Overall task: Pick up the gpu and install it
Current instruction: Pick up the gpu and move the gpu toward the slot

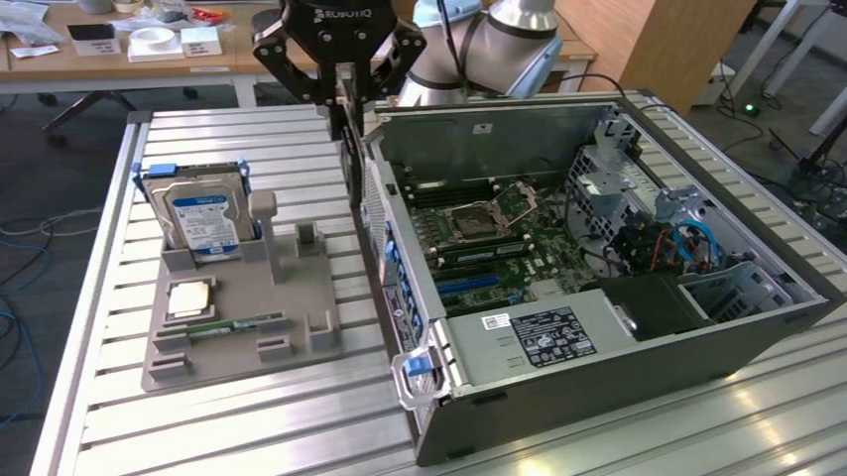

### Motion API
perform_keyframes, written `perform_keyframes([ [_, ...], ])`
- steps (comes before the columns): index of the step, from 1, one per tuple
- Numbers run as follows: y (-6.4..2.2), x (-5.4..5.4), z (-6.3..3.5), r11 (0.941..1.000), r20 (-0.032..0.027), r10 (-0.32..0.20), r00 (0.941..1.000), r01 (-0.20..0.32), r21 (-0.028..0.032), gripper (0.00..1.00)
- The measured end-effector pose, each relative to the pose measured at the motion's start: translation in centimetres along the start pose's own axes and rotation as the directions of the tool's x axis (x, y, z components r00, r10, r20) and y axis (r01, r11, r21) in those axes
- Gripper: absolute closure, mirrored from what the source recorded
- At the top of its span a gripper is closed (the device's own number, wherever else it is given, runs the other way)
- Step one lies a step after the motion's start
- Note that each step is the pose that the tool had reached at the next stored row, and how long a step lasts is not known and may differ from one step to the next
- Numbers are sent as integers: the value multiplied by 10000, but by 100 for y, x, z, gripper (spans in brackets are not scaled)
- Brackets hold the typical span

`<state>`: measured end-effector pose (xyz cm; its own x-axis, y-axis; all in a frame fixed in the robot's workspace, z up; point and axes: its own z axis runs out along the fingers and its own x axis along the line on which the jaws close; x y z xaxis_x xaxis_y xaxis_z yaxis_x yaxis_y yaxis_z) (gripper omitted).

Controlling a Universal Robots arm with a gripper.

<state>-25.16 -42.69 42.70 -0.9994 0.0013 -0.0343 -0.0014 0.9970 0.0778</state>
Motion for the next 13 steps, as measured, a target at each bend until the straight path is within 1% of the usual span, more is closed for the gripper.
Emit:
perform_keyframes([
  [7,0,-165,5,10000,-1,-11,10000,11,-66,74],
  [13,0,-296,10,9999,-2,-20,10000,20,-105,74],
])
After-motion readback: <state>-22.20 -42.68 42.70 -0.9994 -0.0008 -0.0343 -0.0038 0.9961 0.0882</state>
